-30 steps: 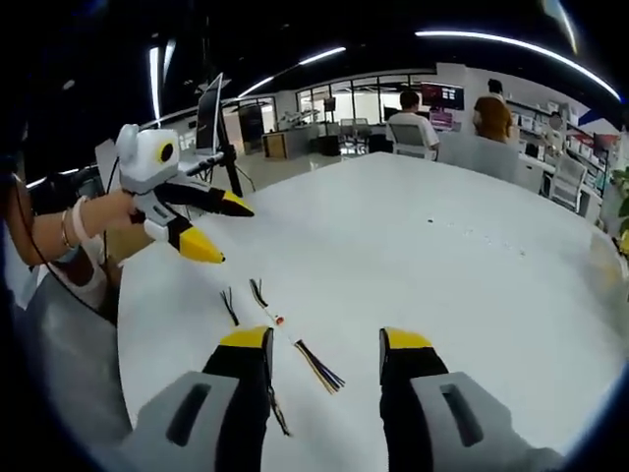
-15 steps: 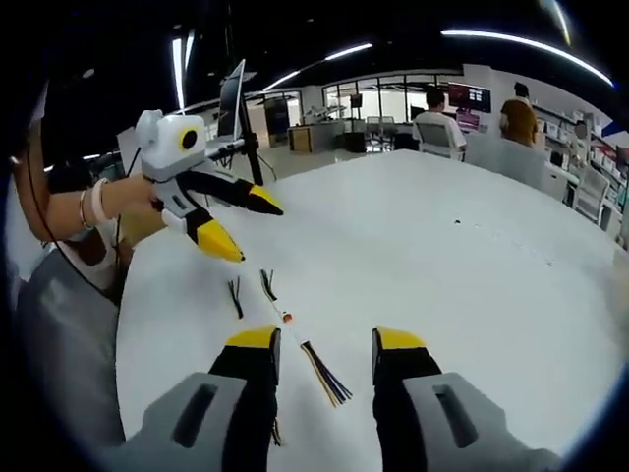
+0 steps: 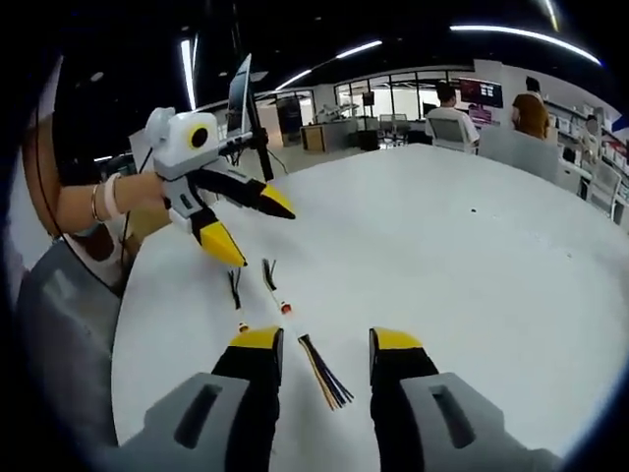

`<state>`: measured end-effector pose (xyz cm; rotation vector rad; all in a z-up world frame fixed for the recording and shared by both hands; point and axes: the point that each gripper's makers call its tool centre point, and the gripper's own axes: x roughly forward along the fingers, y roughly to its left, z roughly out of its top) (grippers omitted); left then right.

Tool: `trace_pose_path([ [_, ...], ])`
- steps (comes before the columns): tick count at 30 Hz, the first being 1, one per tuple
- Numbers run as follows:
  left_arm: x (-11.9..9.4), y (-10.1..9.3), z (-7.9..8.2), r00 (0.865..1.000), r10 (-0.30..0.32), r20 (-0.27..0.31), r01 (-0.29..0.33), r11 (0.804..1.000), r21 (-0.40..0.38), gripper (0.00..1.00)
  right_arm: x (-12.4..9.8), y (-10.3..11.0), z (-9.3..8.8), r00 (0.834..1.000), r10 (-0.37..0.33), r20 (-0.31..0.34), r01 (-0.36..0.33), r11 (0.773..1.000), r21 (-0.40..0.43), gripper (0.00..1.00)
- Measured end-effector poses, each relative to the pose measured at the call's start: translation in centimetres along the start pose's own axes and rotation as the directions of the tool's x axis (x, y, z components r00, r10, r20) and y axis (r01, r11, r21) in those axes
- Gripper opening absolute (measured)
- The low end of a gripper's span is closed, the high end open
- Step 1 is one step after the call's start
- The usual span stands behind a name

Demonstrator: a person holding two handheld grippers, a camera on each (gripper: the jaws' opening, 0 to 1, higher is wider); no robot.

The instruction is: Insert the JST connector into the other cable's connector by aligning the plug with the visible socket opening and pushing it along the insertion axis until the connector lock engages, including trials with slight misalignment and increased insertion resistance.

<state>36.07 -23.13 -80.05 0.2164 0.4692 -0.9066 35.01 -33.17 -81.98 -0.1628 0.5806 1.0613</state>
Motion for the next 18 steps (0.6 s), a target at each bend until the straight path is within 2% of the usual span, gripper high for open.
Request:
trace_pose_path([
  [5, 0.6, -0.2, 0.1, 0.999, -0.031, 0.028, 0.03, 0.998, 0.048, 0.42, 0.5, 0.1, 0.1, 0.999, 0.029, 0.024, -0.028, 0.999, -0.03, 0.32],
  [7, 0.9, -0.5, -0.2, 0.998, -0.056, 0.022, 0.055, 0.998, 0.037, 0.42, 0.7, 0.1, 0.2, 0.998, 0.041, 0.039, -0.039, 0.998, -0.055, 0.31],
  [9, 1.2, -0.6, -0.6, 0.998, -0.069, 0.009, 0.069, 0.997, 0.032, 0.43, 0.9, 0.1, 0.2, 0.998, 0.043, 0.041, -0.04, 0.996, -0.076, 0.35],
  [13, 1.5, -0.8, -1.2, 0.997, -0.078, -0.007, 0.078, 0.997, 0.023, 0.43, 1.2, 0.7, 0.0, 0.995, 0.085, 0.053, -0.079, 0.991, -0.109, 0.34],
  [18, 2.0, -1.4, -1.4, 0.994, -0.111, 0.02, 0.111, 0.993, 0.034, 0.4, 1.8, 1.1, -0.5, 0.991, 0.115, 0.069, -0.105, 0.985, -0.135, 0.29],
])
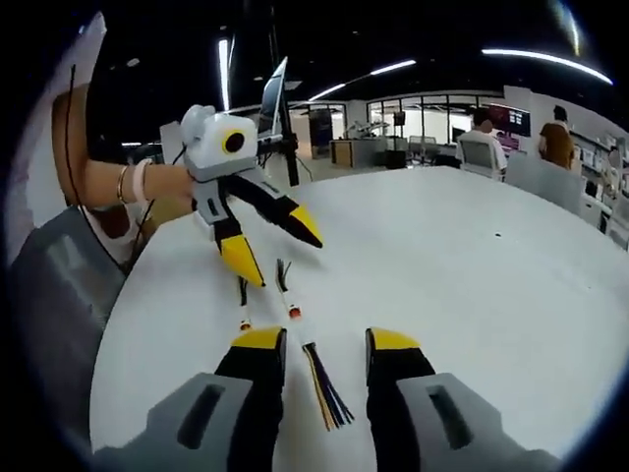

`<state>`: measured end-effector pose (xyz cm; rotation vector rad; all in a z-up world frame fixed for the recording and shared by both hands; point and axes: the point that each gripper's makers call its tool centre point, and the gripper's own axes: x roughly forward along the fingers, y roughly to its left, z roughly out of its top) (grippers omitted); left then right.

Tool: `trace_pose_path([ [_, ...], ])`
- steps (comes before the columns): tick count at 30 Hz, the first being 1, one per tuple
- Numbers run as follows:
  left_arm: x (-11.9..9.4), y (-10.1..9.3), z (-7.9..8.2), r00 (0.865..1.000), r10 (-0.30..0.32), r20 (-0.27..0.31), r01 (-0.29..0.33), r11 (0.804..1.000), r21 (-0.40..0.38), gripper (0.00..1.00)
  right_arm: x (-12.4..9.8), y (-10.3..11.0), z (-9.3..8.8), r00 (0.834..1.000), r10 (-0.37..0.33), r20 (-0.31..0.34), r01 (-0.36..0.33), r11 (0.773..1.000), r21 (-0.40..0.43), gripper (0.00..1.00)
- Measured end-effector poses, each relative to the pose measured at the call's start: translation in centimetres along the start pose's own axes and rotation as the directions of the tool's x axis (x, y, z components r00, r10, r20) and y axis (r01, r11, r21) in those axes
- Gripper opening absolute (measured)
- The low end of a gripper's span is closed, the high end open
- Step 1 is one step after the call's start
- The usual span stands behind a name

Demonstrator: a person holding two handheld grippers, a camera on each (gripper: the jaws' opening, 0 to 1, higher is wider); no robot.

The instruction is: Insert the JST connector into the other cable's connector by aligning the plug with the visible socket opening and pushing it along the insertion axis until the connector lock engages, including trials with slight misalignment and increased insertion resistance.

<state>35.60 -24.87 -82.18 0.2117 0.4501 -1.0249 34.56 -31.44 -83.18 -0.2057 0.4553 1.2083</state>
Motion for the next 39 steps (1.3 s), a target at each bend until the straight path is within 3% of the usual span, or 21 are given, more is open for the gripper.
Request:
trace_pose_path([
  [6, 0.3, -0.3, -0.2, 0.999, -0.017, 0.029, 0.017, 1.0, 0.018, 0.33, 0.2, 0.7, -0.1, 0.999, 0.036, 0.022, -0.036, 0.999, -0.002, 0.29],
  [17, 0.8, -1.4, -0.7, 0.993, -0.091, 0.074, 0.089, 0.996, 0.031, 0.27, 0.8, 1.0, -0.7, 0.99, 0.112, 0.085, -0.108, 0.993, -0.053, 0.17],
  [26, 0.7, -0.9, -0.4, 0.98, -0.098, 0.174, 0.1, 0.995, -0.002, 0.23, 0.6, 1.1, -0.9, 0.976, 0.162, 0.148, -0.163, 0.987, -0.002, 0.12],
  [34, 1.1, -2.1, -1.1, 0.972, -0.16, 0.172, 0.163, 0.987, -0.003, 0.19, 0.7, 1.5, -1.1, 0.974, 0.174, 0.147, -0.175, 0.985, -0.008, 0.11],
  [39, 1.4, -2.1, -1.6, 0.972, -0.165, 0.17, 0.167, 0.986, -0.001, 0.17, 0.8, 1.5, -0.9, 0.973, 0.167, 0.16, -0.17, 0.986, 0.002, 0.1],
])
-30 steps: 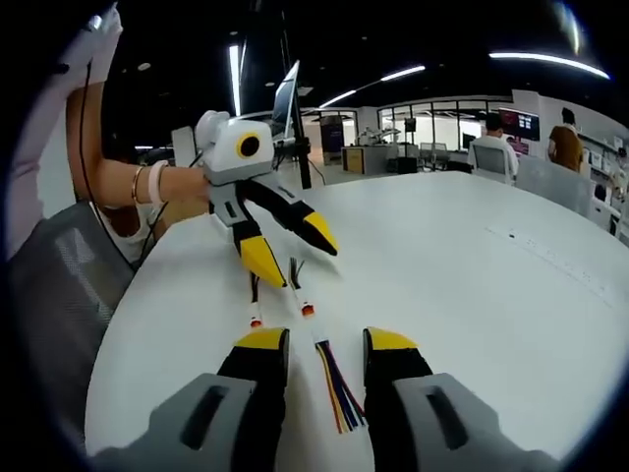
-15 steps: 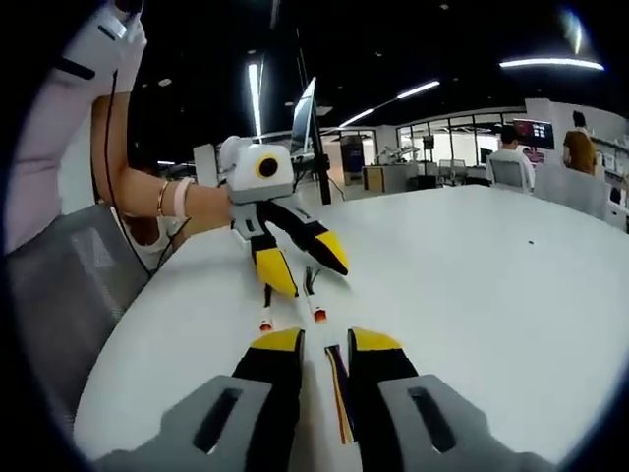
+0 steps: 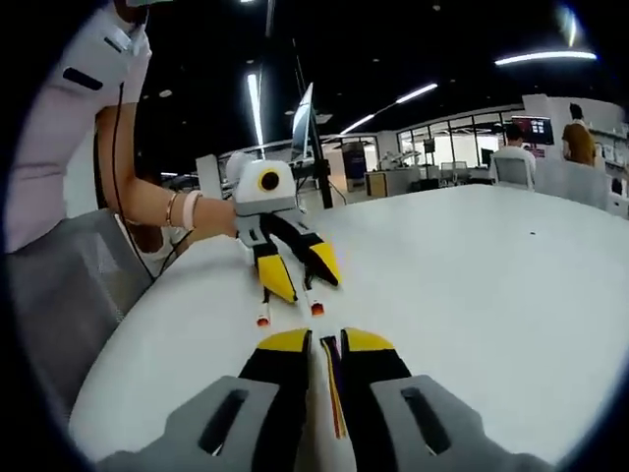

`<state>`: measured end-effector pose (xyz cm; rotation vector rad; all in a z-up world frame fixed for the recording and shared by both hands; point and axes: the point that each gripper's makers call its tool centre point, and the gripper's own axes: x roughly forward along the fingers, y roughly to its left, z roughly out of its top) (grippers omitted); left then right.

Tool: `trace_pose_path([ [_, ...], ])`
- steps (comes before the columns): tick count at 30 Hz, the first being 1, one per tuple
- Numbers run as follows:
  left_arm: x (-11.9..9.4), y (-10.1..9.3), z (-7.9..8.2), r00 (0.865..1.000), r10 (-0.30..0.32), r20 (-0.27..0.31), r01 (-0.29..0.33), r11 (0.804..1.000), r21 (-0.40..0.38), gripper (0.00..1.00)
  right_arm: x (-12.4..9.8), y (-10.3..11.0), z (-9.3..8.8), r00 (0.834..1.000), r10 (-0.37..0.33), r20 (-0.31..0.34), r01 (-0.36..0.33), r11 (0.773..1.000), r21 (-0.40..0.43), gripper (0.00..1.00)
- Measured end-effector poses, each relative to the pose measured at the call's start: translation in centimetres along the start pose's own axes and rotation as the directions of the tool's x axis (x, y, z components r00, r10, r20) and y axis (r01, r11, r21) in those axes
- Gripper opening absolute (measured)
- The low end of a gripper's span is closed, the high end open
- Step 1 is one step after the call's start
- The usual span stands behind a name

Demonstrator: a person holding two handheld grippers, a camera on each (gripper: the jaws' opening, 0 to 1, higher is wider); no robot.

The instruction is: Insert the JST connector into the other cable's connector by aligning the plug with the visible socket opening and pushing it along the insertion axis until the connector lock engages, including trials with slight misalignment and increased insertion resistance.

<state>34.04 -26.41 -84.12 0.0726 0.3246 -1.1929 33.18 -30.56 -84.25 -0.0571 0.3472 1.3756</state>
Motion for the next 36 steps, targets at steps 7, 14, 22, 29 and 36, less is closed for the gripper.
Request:
trace_pose_path([
  [7, 0.16, -0.25, 0.04, 1.0, -0.013, 0.003, 0.013, 1.0, 0.011, 0.14, 0.16, 0.11, -0.68, 1.0, -0.002, -0.018, 0.002, 0.999, -0.04, 0.08],
  [14, 0.33, -0.78, -0.19, 0.999, -0.04, -0.007, 0.041, 0.999, 0.025, 0.1, 0.1, -0.04, -0.72, 1.0, -0.006, -0.011, 0.006, 0.999, -0.041, 0.05],
  [22, 0.48, -0.15, -0.55, 0.999, -0.042, -0.006, 0.042, 0.999, 0.032, 0.06, -0.06, -0.16, -0.77, 1.0, 0.002, -0.006, -0.003, 0.999, -0.046, 0.05],
  [29, 0.73, 0.06, -0.47, 0.999, -0.037, -0.007, 0.037, 0.999, 0.033, 0.02, -0.12, -0.32, -0.74, 1.0, 0.011, -0.002, -0.012, 0.999, -0.034, 0.05],
  [36, 0.82, -0.32, -0.57, 0.999, -0.049, -0.014, 0.049, 0.998, 0.048, 0.0, -0.13, -0.4, -0.78, 1.0, 0.011, -0.001, -0.011, 0.999, -0.039, 0.05],
])
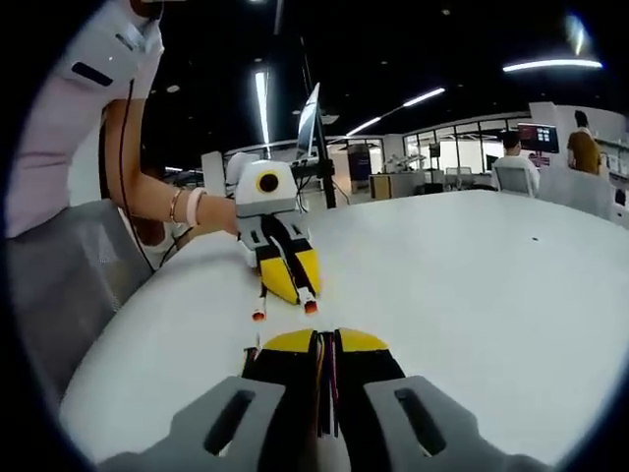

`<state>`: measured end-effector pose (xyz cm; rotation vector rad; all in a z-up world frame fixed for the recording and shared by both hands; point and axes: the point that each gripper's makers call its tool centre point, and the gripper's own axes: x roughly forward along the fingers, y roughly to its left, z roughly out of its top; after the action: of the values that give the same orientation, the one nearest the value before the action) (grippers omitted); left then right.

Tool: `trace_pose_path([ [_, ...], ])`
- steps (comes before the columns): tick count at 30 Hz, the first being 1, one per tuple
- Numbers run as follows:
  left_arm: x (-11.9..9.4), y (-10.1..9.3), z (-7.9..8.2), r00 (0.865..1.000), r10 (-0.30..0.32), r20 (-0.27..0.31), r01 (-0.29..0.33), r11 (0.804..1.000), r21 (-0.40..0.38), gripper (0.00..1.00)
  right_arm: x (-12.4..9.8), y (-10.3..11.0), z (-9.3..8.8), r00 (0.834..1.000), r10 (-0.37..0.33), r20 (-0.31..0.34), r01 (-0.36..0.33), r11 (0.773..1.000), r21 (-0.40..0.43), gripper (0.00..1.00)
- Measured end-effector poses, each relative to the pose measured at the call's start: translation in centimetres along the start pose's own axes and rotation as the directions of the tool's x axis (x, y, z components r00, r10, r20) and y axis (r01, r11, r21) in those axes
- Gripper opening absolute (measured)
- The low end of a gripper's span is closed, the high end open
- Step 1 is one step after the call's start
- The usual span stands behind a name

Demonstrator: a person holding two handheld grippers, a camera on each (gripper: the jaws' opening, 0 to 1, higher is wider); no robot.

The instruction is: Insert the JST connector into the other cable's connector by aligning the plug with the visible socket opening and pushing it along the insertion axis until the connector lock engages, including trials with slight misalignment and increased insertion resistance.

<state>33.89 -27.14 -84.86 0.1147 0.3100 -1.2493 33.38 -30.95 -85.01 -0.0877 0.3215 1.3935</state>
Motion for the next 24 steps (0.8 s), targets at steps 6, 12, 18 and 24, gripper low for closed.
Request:
trace_pose_path([
  [6, 0.0, -0.01, 0.03, 1.0, 0.0, 0.003, 0.0, 1.0, 0.0, 0.0, 0.01, -0.12, -0.02, 1.0, 0.001, 0.001, -0.001, 1.0, 0.007, 0.05],
  [12, 0.01, 0.05, 0.09, 1.0, 0.011, -0.011, -0.011, 1.0, 0.019, 0.0, 0.14, 0.03, 0.02, 1.0, 0.006, -0.002, -0.006, 1.0, 0.015, 0.05],
  [18, -0.39, 0.3, 0.36, 0.999, 0.034, -0.036, -0.032, 0.998, 0.052, 0.0, 0.5, 0.48, 0.5, 1.0, 0.014, -0.011, -0.015, 1.0, -0.027, 0.04],
  [24, -0.53, -0.05, 0.37, 0.999, 0.019, -0.043, -0.017, 0.999, 0.051, 0.0, 0.74, 0.7, 0.83, 1.0, 0.027, -0.004, -0.027, 0.999, -0.028, 0.04],
])
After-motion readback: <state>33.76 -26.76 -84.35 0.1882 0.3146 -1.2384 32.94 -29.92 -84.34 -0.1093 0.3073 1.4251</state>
